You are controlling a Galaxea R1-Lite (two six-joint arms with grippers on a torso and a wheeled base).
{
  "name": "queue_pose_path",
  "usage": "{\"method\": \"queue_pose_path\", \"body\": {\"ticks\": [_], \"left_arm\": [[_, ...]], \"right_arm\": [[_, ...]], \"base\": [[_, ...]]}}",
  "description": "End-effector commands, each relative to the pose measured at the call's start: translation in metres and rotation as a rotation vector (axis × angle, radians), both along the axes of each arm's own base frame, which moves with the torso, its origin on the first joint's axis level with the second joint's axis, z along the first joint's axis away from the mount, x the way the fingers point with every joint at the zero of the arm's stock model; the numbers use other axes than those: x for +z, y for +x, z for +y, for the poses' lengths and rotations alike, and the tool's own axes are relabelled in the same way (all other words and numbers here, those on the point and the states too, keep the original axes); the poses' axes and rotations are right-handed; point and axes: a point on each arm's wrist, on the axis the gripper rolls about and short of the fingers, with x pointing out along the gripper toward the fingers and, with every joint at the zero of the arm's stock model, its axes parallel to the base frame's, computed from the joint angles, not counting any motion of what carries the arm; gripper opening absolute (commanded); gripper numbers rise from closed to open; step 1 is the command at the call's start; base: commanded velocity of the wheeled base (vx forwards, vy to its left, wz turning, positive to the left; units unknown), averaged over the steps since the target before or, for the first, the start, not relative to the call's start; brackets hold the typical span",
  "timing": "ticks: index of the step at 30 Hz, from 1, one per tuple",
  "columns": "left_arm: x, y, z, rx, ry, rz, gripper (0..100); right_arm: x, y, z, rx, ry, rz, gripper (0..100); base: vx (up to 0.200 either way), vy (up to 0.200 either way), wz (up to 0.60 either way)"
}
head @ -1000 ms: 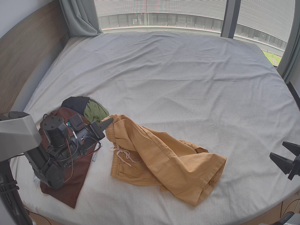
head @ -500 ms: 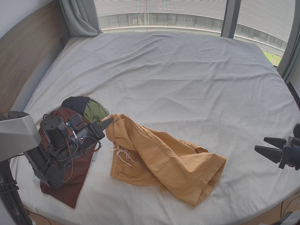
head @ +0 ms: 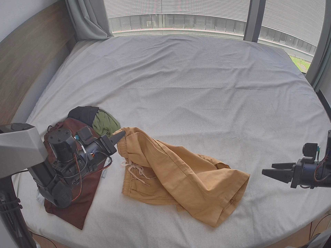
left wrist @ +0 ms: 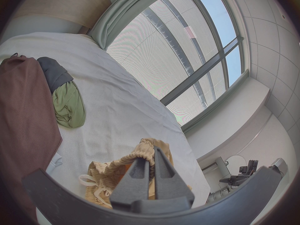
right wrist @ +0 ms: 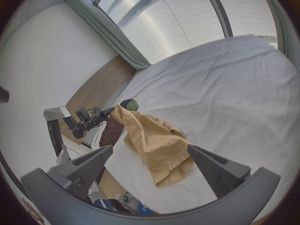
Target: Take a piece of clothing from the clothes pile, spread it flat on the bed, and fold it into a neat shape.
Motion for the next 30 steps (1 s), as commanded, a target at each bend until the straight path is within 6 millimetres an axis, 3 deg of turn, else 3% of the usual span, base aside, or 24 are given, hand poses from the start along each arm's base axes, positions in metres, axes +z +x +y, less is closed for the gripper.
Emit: {"method": "queue_pose_path", "body": {"ticks": [1, 14, 23, 30], "left_arm": [[-0.001, 0.001, 0.0, 0.0, 0.0, 0.001, 0], [-0.001, 0.001, 0.0, 0.0, 0.0, -0.002, 0], [-0.001, 0.001, 0.0, 0.002, 0.0, 0.0, 0], [-0.001, 0.001, 0.0, 0.002, -0.001, 0.001, 0]], "right_arm": [[-0.015, 0.007, 0.004, 0.013, 0.009, 0.093, 100], [-0.05, 0.024, 0.013, 0.051, -0.004, 0.221, 100], [-0.097, 0.03, 0.027, 0.111, -0.02, 0.277, 100], [-0.114, 0.037, 0.03, 0.114, -0.023, 0.305, 100]], "base": [[0.0, 0.0, 0.0], [0.0, 0.0, 0.0], [0.0, 0.0, 0.0], [0.0, 0.0, 0.0]]}}
